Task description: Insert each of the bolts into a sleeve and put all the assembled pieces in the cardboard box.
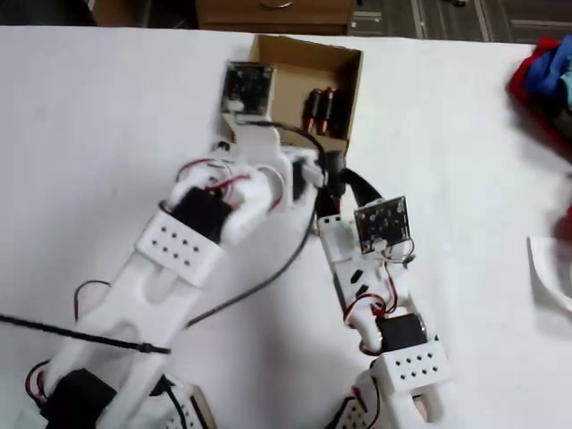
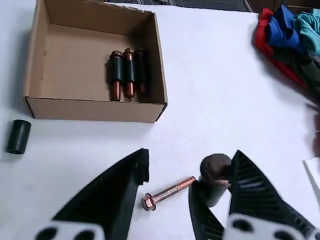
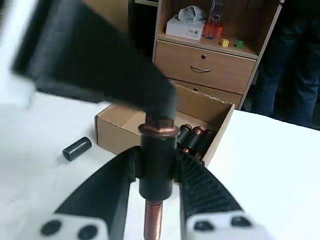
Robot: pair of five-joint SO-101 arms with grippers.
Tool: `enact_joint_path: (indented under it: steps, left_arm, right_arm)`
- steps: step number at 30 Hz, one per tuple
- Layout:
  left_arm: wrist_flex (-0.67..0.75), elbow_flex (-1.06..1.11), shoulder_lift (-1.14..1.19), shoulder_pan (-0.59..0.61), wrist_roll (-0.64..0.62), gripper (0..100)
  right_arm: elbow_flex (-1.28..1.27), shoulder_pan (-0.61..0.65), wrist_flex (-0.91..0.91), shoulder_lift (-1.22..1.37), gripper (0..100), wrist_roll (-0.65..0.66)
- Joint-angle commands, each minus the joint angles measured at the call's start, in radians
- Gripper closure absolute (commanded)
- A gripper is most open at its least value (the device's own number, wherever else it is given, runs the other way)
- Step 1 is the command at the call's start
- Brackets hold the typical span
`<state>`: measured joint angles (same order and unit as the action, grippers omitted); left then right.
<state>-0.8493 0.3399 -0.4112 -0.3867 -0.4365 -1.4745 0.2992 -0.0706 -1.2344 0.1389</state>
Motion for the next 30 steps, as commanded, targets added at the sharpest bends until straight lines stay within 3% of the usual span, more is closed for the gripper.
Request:
enact_joint_path:
  steps: [1, 5, 8, 13, 18, 24, 27, 30]
  left_arm:
    - [-0.058, -0.130, -0.009, 0.097, -0.008, 73]
    - [-0.138, -0.176, -0.009, 0.284, -0.008, 73]
    - [-0.226, -0.140, 0.003, 0.404, -0.003, 73]
    - [-0.226, 0.044, -0.002, 0.500, 0.098, 73]
    - [-0.184, 0.179, -0.008, 0.575, 0.140, 73]
    - [-0.192, 0.232, -0.008, 0.661, 0.146, 73]
    - [-0.187, 0.243, -0.008, 0.697, 0.146, 73]
    - [-0.187, 0.257, -0.008, 0.710, 0.146, 73]
  right_arm:
    - [0.038, -0.048, -0.021, 0.051, 97.6, -0.012]
    - [0.227, -0.119, -0.033, 0.294, 97.6, -0.012]
    - [0.539, -0.143, -0.163, 0.561, 97.6, -0.015]
    - [1.266, -0.111, -0.513, 1.093, 97.6, -0.199]
    - [2.082, -0.076, -0.702, 1.652, 97.6, -0.338]
    - [2.894, -0.024, -0.846, 2.256, 97.6, -0.319]
    - [3.136, -0.008, -0.845, 2.473, 97.6, -0.296]
    - [3.116, -0.010, -0.814, 2.534, 97.6, -0.298]
